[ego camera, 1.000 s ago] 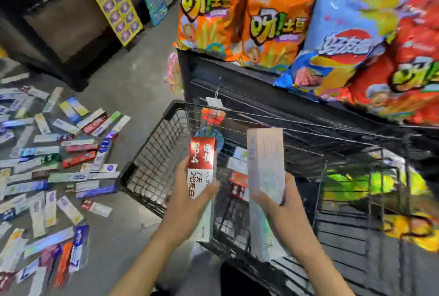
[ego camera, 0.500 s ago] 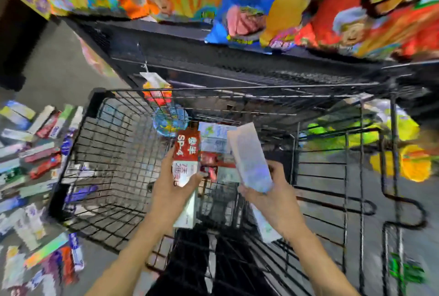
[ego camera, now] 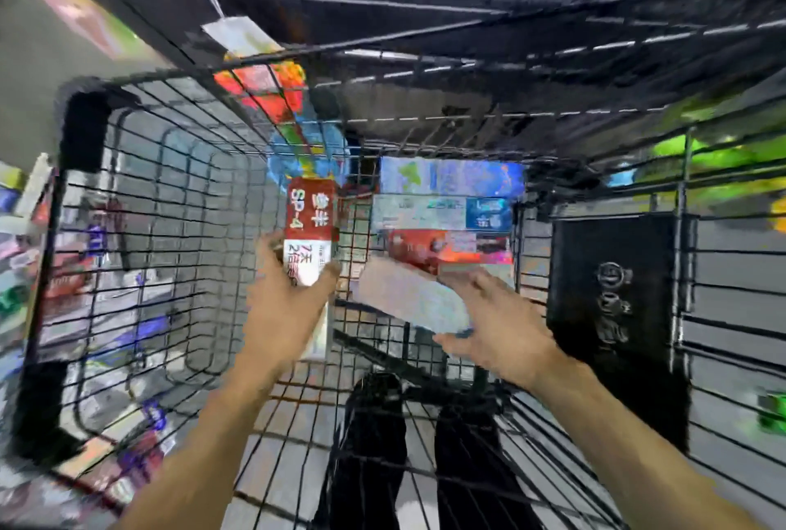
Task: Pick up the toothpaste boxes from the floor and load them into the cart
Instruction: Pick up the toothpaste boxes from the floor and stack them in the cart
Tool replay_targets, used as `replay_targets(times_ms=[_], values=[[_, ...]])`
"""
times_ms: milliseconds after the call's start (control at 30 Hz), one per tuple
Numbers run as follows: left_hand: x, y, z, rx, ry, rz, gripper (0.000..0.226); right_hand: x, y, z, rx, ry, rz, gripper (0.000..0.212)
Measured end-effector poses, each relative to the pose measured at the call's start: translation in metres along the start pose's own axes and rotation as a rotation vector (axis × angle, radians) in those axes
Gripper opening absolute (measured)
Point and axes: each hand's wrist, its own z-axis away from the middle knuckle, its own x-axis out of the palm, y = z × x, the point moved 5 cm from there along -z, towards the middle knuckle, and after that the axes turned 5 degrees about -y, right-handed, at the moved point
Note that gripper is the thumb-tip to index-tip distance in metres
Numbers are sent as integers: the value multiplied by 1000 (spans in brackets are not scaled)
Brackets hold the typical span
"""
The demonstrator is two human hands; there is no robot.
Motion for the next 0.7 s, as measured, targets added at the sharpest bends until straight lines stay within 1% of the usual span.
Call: replay_targets(times_ms=[67, 133, 200, 267, 300, 400, 467, 533, 600, 700], values=[[1, -13, -8, 8, -9, -26, 50, 32, 2, -16, -64, -90, 151, 77], [4, -20, -14, 37, -31, -72, 44, 57, 5, -28, -129, -62, 258, 77], [7, -23, -20, 81, -49, -125, 41, 75, 13, -33, -150, 27, 259, 81], [12, -25, -25, 116, -72, -163, 38, 83, 21, -34, -134, 77, 232, 86], [15, -28, -28, 121, -96, -174, 38, 83, 23, -33, -110, 96, 229, 84], [25, -32, -31, 127, -162, -219, 45, 81, 26, -34, -61, 187, 242, 68], [31, -32, -30, 152, -210, -232, 50, 81, 26, -35, -57, 221, 224, 64], [35, -27, -28, 187, -233, -250, 50, 82, 25, -33, -61, 246, 239, 67], [39, -23, -25, 201, -262, -270, 48, 83, 28, -32, -44, 237, 244, 67], [48, -27, -23, 207, -355, -307, 52, 83, 40, -34, -1, 224, 250, 67]])
